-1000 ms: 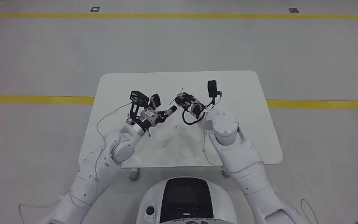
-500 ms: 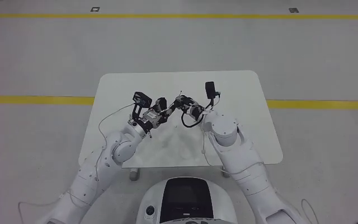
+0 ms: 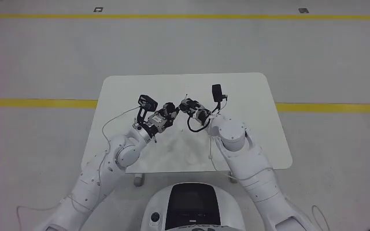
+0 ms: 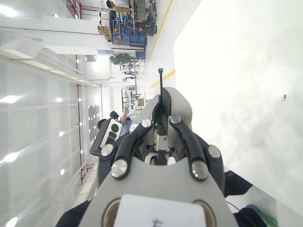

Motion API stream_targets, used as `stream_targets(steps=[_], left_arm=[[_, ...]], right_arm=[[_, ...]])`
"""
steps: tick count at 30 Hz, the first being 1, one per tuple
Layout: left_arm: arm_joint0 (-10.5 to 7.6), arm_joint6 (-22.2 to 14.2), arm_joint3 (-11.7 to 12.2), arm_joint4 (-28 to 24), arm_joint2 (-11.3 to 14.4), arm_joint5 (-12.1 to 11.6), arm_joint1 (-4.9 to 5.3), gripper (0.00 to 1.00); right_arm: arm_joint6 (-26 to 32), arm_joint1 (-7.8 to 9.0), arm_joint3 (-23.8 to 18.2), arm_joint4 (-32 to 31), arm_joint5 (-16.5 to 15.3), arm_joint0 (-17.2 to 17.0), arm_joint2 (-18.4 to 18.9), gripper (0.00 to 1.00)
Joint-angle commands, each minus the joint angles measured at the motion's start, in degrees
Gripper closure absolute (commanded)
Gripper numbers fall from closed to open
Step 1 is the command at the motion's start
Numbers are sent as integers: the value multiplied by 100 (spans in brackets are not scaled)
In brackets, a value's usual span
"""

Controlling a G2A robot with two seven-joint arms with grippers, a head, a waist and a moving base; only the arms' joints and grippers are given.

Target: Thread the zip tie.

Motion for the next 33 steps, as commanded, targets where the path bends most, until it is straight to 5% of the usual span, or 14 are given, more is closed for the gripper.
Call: stream_targets(steps=[1, 9, 14, 23, 24, 25, 33], left_arm=[[-9, 5, 3, -13, 21, 0, 13, 86], [-66, 19, 16, -58, 140, 0, 60, 87], [-101, 37, 27, -84, 200, 0, 87, 100], [-110, 125, 19, -111, 228, 0, 145, 100], [-104, 134, 14, -114, 223, 0, 152, 100], [-94, 146, 6, -121, 215, 0, 162, 100], [43, 184, -81, -190, 100, 0, 248, 100]], right_arm=[[6, 6, -2, 3, 0, 0, -6, 100], [18, 27, -16, 33, 0, 5, -38, 100], [16, 40, -27, 42, 0, 0, -61, 100], [-68, 55, 6, 89, 0, -9, -84, 100], [-86, 55, 11, 105, 0, -12, -82, 55], [-114, 55, 12, 127, 0, -17, -78, 0], [-192, 79, -47, 246, 0, -63, 16, 0]])
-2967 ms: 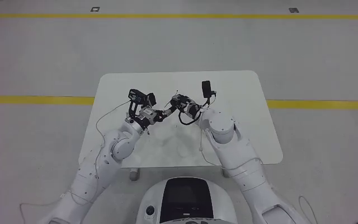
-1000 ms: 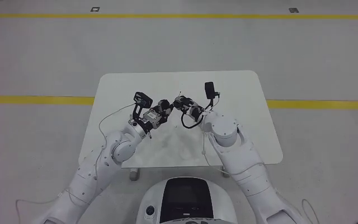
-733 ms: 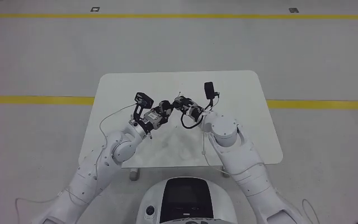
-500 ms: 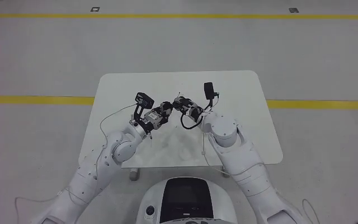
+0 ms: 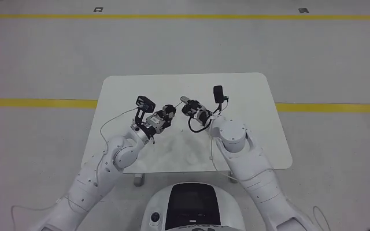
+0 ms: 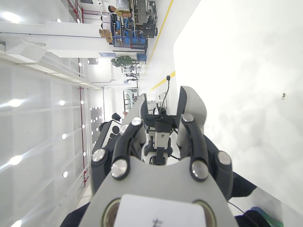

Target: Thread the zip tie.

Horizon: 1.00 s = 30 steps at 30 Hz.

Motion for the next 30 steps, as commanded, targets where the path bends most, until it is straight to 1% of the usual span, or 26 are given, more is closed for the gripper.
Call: stream_targets(steps=[1, 7, 9, 30], left_arm=[[47, 4, -46, -30, -35, 0, 28, 100], [179, 55, -133, -78, -139, 0, 102, 100], [221, 101, -178, -172, -168, 0, 117, 100], [230, 95, -184, -202, -165, 14, 112, 100]], right_arm=[[7, 8, -13, 49, 0, -9, 37, 0], [-7, 21, -39, 118, 0, -18, 69, 0], [-7, 21, -39, 118, 0, -18, 69, 0], [-7, 21, -39, 118, 0, -18, 69, 0]])
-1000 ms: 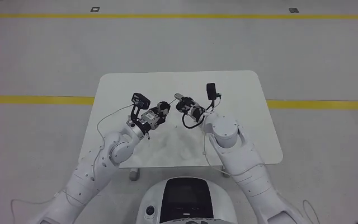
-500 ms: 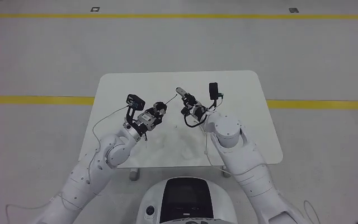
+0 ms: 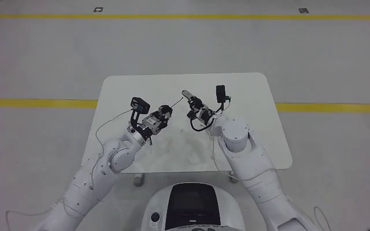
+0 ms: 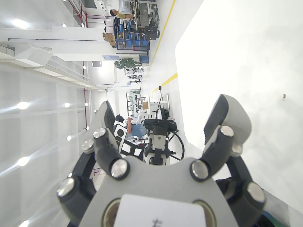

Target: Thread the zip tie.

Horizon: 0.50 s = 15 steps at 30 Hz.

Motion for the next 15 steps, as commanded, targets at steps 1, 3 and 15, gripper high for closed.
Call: stream_targets(steps=[1, 3, 15], left_arm=[[8, -22, -9, -49, 0, 1, -8, 100], [12, -64, -31, -197, -2, -2, -14, 100], [47, -382, -190, -697, 3, -2, 109, 100]], right_arm=[[-10, 1, -2, -3, -18, -7, 1, 0], [33, 19, -4, -68, -175, -27, 11, 0], [955, 194, 330, -475, -649, 263, 307, 0]])
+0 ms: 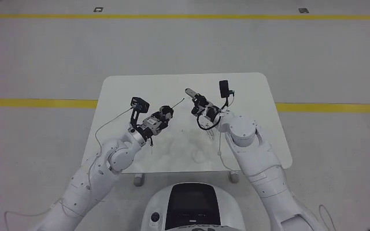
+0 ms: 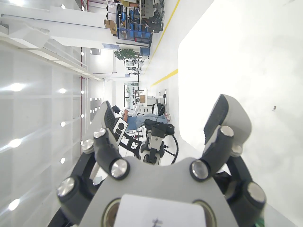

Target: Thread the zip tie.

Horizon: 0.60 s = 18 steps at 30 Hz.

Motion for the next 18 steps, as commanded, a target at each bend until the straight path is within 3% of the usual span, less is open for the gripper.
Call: stream_targets(steps=[1, 11, 13, 18], left_arm=[[2, -57, 11, 22, -18, 0, 37, 100], [14, -13, -70, 124, 12, 0, 75, 100], [19, -35, -57, 146, 11, 51, 70, 100], [82, -229, -160, -570, -37, 0, 72, 100]], right_arm=[[57, 28, 87, -295, 5, 87, -31, 0], [48, 30, 86, -342, 5, 100, -43, 0], [15, 43, 100, -371, -127, 73, -30, 0], [346, 103, 265, -369, -537, 165, 88, 0]])
